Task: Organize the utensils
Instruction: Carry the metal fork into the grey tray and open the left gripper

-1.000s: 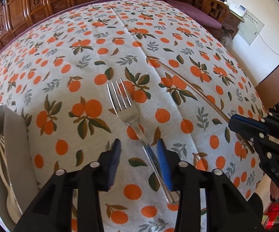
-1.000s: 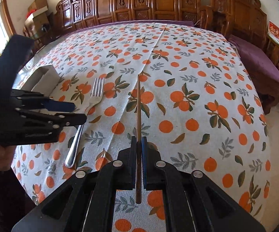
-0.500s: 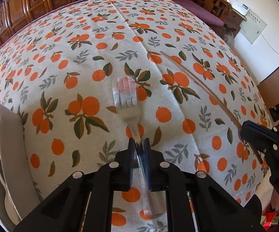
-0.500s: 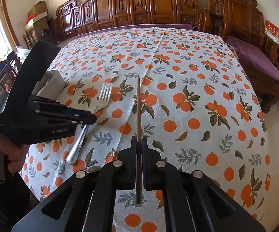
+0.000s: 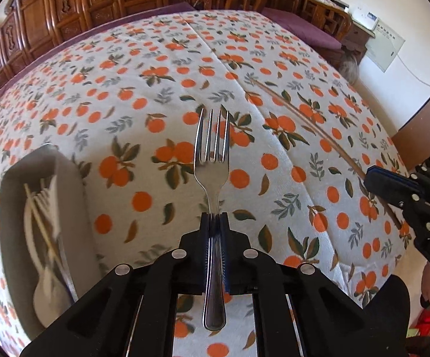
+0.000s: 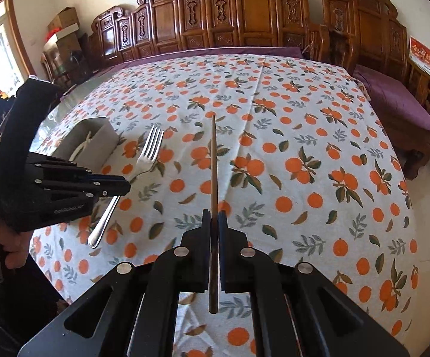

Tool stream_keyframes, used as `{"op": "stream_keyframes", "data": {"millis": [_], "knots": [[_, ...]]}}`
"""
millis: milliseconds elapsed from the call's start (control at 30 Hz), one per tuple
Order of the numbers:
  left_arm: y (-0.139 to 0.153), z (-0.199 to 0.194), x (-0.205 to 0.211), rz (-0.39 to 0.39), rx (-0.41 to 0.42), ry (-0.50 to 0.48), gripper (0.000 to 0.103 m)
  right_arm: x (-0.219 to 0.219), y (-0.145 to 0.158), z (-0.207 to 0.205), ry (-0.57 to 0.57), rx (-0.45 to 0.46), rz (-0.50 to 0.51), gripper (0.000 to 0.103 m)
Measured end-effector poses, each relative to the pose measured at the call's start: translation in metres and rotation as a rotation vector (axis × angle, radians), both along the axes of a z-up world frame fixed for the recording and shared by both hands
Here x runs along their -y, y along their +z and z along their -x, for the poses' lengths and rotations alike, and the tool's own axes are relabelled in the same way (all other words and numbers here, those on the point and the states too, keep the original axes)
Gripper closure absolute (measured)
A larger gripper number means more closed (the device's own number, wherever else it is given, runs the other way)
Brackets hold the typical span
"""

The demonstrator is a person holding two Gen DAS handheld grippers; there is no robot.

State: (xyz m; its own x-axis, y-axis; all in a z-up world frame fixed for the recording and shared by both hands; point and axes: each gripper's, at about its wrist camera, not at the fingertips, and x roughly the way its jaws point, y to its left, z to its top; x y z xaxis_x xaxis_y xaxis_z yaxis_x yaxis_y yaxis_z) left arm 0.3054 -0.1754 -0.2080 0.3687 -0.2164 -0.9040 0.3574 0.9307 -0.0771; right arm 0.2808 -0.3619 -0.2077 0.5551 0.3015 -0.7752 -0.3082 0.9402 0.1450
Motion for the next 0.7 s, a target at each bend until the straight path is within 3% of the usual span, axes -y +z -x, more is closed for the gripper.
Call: {"op": "stream_keyframes", "data": {"millis": [700], "knots": [[0.067,0.026,-0.074,0.091,0.122,0.064,0.097,-0.059,0.028,0.001,0.064,0.046,-0.029,0.097]]}}
